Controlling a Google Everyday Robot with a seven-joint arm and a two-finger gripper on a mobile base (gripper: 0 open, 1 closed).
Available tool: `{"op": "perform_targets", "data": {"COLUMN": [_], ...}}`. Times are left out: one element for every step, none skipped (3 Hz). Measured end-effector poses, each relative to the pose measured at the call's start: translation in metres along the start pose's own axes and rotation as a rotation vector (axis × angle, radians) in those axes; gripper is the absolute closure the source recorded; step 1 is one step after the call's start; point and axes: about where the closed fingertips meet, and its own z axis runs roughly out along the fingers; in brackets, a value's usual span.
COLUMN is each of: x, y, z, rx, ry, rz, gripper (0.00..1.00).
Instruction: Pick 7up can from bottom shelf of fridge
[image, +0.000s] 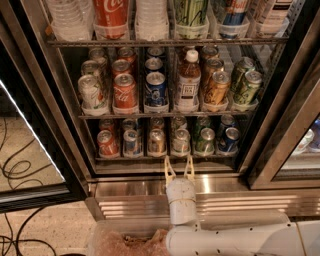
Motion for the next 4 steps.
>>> {"op": "perform_targets", "data": {"x": [0.008,0.009,0.005,0.001], "y": [0.001,0.003,0.003,-0.004], "z": [0.003,0.013,0.031,0.05], "rx": [0.002,-0.008,-0.01,0.01], "ry": [0.011,0.002,-0.014,-0.023], "rz": [-0.007,-0.016,-0.022,-0.023], "gripper": [0.23,0.21,0.2,0.19]}}
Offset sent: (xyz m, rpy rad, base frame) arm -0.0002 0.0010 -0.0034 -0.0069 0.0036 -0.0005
